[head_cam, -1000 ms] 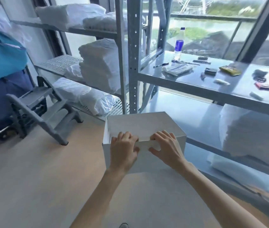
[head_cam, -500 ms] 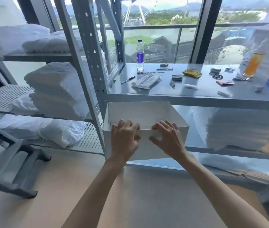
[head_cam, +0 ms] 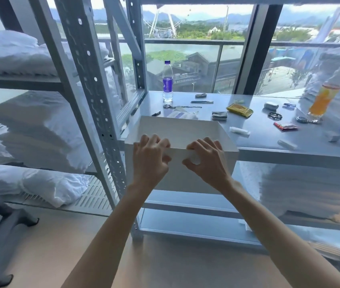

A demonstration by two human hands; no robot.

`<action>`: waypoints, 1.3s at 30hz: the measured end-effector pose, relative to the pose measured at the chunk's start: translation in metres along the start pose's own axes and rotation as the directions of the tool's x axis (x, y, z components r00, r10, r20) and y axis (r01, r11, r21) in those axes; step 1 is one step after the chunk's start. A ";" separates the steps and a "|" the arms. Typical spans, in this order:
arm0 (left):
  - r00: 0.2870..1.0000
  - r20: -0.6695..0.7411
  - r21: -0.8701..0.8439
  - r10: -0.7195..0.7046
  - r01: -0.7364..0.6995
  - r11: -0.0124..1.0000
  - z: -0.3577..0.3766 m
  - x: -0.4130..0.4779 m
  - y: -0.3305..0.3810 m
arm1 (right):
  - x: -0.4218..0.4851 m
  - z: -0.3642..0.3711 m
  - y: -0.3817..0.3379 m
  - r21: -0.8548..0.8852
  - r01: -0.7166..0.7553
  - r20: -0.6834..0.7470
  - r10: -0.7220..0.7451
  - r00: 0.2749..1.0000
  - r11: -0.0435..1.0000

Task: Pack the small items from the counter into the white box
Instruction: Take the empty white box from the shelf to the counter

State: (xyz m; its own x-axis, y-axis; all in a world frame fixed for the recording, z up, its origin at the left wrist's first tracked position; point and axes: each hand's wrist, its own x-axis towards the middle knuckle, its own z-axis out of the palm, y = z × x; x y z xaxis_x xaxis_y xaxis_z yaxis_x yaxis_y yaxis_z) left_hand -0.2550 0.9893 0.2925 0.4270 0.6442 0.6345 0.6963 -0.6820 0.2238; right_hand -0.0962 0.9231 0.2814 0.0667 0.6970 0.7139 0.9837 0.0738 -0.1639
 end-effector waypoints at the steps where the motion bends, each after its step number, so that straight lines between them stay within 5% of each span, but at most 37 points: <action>1: 1.000 0.017 -0.012 -0.003 0.003 1.000 0.003 0.009 -0.003 | 0.007 0.003 0.004 -0.006 0.013 0.003 -0.013 1.000 1.000; 19: 0.994 -0.097 -0.098 0.053 -0.063 0.993 -0.009 0.062 -0.005 | 0.063 -0.022 0.019 0.126 0.025 -0.009 -0.024 1.000 0.992; 39: 1.000 -0.013 -0.165 0.006 -0.008 0.986 0.098 0.103 -0.042 | 0.087 0.074 0.061 -0.105 -0.151 0.059 0.157 0.986 0.983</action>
State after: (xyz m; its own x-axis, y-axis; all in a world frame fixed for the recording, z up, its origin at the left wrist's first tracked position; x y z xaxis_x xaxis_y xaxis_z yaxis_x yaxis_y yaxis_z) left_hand -0.1839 1.1177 0.2761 0.4233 0.6357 0.6455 0.5880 -0.7348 0.3380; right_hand -0.0427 1.0416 0.2829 0.2106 0.7410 0.6376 0.9745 -0.1074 -0.1971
